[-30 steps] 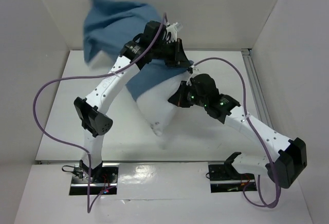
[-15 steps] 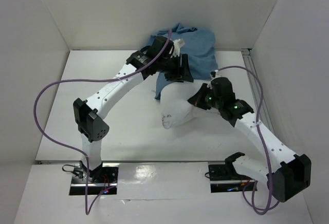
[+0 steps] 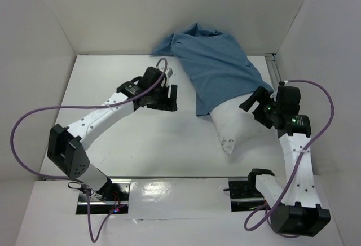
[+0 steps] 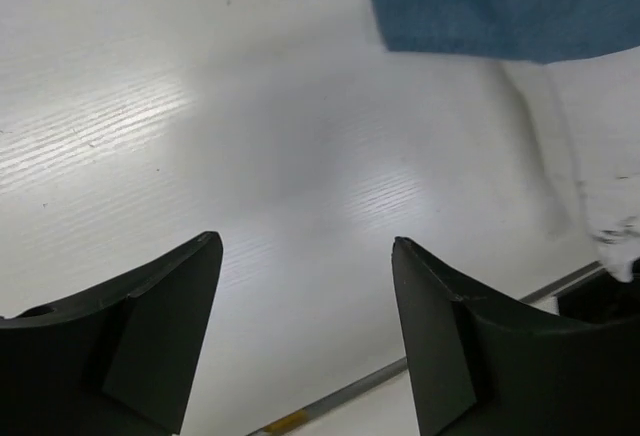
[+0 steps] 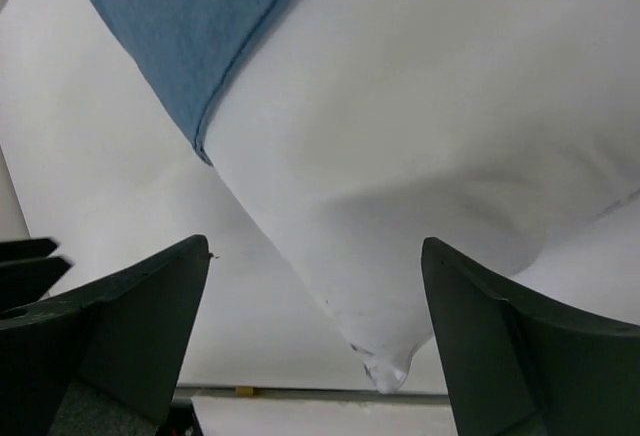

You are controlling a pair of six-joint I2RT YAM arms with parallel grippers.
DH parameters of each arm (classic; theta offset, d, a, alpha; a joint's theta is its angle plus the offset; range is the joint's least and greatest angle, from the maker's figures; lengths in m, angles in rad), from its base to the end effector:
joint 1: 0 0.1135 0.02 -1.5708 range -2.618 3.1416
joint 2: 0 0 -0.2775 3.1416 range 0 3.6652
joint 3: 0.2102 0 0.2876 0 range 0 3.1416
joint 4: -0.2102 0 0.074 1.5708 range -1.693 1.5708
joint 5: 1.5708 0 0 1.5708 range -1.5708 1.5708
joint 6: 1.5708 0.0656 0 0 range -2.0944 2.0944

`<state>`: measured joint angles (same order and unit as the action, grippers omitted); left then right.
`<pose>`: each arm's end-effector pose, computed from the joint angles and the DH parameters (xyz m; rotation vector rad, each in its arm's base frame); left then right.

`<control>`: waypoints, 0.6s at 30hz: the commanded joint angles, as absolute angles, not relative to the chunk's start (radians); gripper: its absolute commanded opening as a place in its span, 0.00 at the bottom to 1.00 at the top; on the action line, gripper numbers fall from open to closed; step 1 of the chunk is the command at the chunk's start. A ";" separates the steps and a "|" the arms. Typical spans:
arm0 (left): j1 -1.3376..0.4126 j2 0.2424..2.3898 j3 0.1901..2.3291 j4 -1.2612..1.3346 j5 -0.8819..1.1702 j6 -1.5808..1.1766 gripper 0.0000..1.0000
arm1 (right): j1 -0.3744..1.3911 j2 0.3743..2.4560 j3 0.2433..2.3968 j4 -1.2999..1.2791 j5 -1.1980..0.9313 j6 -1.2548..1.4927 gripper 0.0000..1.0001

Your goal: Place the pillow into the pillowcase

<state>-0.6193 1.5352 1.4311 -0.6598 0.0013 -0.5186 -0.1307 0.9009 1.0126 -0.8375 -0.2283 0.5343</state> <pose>0.3232 -0.2305 0.3247 0.1217 2.4019 -0.5544 0.2237 -0.0144 0.3305 0.6431 2.2278 0.4688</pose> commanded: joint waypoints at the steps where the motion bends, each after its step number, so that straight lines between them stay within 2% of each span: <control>1: -0.635 1.580 1.345 -0.502 0.027 -0.459 0.81 | -0.132 0.867 1.029 -0.948 -0.261 0.502 0.95; 5: -0.713 1.646 1.334 -0.416 0.028 -0.430 0.86 | -0.132 0.847 1.029 -1.005 -0.222 0.532 0.98; 11: -0.840 1.799 1.410 -0.305 -0.121 -0.333 0.84 | -0.132 0.801 0.980 -1.046 -0.202 0.566 0.99; 18: -0.865 1.885 1.374 -0.077 -0.175 -0.262 0.82 | -0.132 0.798 0.946 -1.026 -0.270 0.588 0.99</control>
<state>-0.8749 1.8660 1.3754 -0.2340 -0.1123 -0.3176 -0.1307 0.7982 0.9524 -1.0183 -0.2401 0.5735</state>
